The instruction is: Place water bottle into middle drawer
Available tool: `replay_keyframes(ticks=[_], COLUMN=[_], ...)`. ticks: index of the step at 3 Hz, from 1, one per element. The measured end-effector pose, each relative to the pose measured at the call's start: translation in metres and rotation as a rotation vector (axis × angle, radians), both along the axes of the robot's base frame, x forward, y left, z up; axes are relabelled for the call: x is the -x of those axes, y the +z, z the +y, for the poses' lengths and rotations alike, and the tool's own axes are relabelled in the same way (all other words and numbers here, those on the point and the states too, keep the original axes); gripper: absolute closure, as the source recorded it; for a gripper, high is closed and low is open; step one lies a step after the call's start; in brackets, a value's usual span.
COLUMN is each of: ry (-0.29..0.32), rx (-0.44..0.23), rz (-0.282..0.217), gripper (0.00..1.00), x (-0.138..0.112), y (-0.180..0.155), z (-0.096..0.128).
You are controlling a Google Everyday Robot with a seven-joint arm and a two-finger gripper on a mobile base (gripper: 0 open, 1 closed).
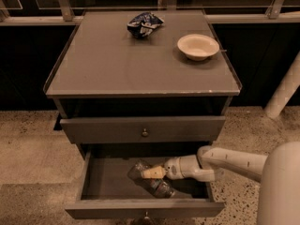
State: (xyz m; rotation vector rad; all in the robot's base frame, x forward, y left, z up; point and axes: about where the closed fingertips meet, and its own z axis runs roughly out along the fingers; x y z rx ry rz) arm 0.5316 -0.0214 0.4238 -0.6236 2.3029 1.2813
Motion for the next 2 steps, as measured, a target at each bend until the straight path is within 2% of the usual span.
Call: replay_keyframes(ticks=[1, 2], ry=[0.000, 0.000], rx=[0.000, 0.000], rz=[0.000, 0.000], gripper=[0.00, 0.00], x=[0.0000, 0.0000], y=[0.0000, 0.0000], z=[0.0000, 0.0001])
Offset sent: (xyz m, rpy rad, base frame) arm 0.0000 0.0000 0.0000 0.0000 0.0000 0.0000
